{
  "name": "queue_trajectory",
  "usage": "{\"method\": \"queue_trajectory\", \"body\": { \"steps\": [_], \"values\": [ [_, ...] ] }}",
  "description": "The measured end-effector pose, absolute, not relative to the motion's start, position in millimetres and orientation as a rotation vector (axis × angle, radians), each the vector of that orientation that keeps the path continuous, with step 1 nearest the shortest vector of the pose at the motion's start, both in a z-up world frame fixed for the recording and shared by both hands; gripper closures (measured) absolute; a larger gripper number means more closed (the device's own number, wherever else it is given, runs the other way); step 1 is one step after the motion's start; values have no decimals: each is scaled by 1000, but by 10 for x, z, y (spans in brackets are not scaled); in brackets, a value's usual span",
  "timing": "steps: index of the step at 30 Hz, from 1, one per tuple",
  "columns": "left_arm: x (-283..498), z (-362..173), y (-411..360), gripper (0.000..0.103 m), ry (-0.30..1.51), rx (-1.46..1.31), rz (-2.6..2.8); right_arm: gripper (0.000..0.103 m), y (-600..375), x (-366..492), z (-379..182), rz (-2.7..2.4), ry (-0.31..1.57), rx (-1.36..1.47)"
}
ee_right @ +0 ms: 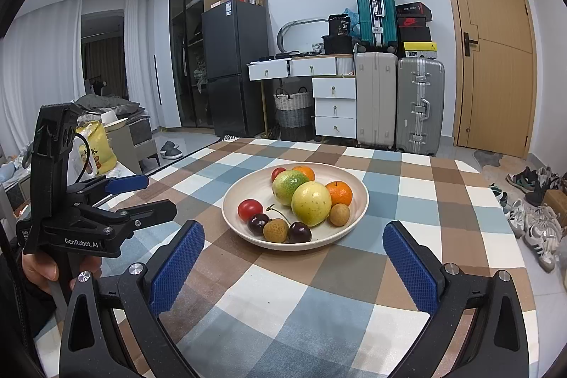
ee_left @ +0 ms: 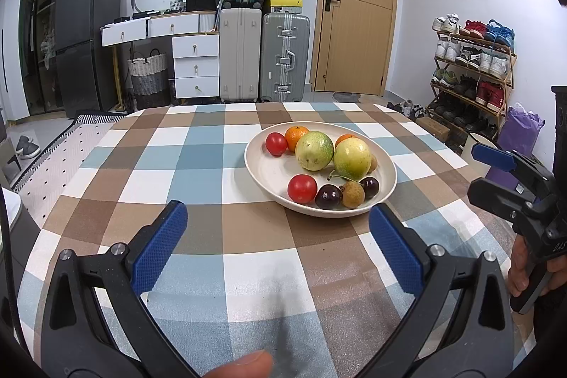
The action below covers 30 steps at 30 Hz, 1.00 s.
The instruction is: Organize fruits
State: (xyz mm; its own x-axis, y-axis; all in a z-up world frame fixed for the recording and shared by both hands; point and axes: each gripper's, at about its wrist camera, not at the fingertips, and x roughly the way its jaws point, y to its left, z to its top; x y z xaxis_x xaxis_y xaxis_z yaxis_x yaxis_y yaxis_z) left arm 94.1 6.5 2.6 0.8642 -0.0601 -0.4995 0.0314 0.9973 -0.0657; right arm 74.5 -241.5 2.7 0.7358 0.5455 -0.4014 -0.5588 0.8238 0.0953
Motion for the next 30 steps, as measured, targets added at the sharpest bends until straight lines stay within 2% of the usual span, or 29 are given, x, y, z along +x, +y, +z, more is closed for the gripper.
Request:
{"method": "queue_trajectory", "body": {
  "steps": [30],
  "values": [
    [953, 21, 48, 1, 525, -55, -52, 0, -2447, 782, -21, 607, 449, -22]
  ]
}}
